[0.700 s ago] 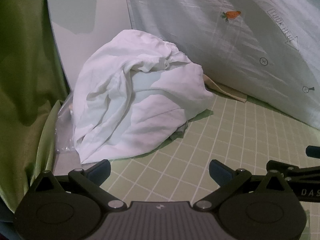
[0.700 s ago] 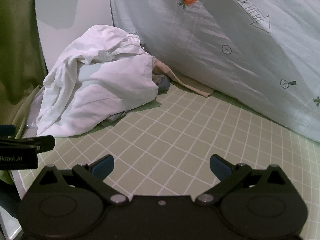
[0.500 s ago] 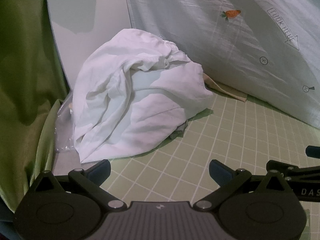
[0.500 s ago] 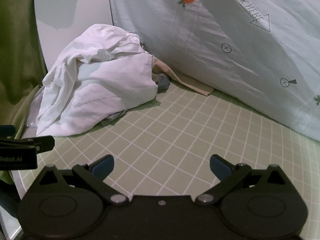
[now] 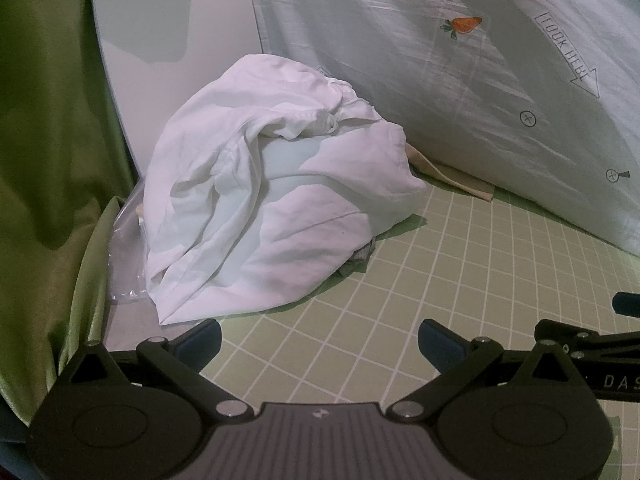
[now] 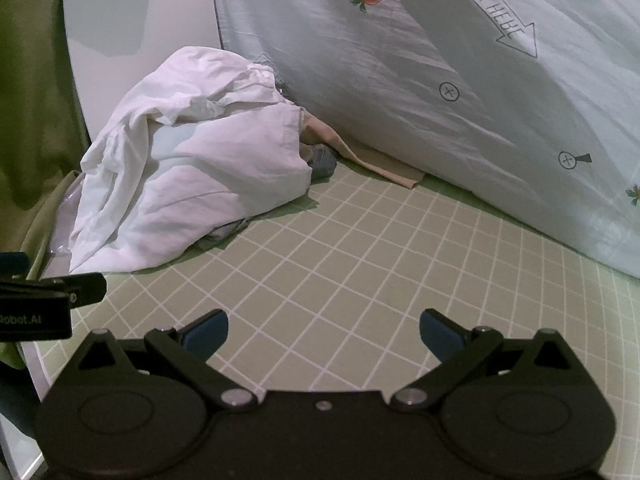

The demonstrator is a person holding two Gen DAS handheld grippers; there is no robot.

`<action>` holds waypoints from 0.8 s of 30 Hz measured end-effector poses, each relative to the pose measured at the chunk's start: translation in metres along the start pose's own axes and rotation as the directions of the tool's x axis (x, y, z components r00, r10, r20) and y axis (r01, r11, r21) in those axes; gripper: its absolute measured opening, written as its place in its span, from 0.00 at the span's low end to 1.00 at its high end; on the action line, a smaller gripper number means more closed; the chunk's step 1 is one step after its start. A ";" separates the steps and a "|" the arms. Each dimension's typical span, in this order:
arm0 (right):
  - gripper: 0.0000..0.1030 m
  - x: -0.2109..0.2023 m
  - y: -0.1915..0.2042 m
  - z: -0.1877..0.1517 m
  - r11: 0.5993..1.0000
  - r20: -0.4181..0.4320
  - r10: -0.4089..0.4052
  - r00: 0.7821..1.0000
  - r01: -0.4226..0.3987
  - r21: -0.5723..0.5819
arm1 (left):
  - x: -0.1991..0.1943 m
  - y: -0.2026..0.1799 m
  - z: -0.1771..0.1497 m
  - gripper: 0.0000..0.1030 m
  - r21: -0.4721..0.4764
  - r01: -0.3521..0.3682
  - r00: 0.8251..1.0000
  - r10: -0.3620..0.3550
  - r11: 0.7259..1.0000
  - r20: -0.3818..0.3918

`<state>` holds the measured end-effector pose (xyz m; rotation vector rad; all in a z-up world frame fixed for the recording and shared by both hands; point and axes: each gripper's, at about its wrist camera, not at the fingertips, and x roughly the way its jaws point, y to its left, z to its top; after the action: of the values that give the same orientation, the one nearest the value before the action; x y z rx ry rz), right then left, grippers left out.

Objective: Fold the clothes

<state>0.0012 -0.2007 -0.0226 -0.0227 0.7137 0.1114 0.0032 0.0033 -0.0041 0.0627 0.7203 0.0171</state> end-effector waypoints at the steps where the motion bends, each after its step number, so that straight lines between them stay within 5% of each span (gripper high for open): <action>1: 1.00 0.000 0.000 0.000 1.000 0.000 0.000 1.000 0.000 0.000 | 0.000 0.000 0.000 1.00 0.001 0.002 1.000 -0.002 1.000 -0.001; 24: 1.00 0.003 -0.001 0.001 1.000 -0.013 -0.008 1.000 0.008 0.008 | 0.004 -0.001 0.001 1.00 0.000 0.012 1.000 -0.012 1.000 -0.010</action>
<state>0.0043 -0.2014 -0.0241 -0.0186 0.7271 0.1010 0.0068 0.0022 -0.0055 0.0588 0.7311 0.0060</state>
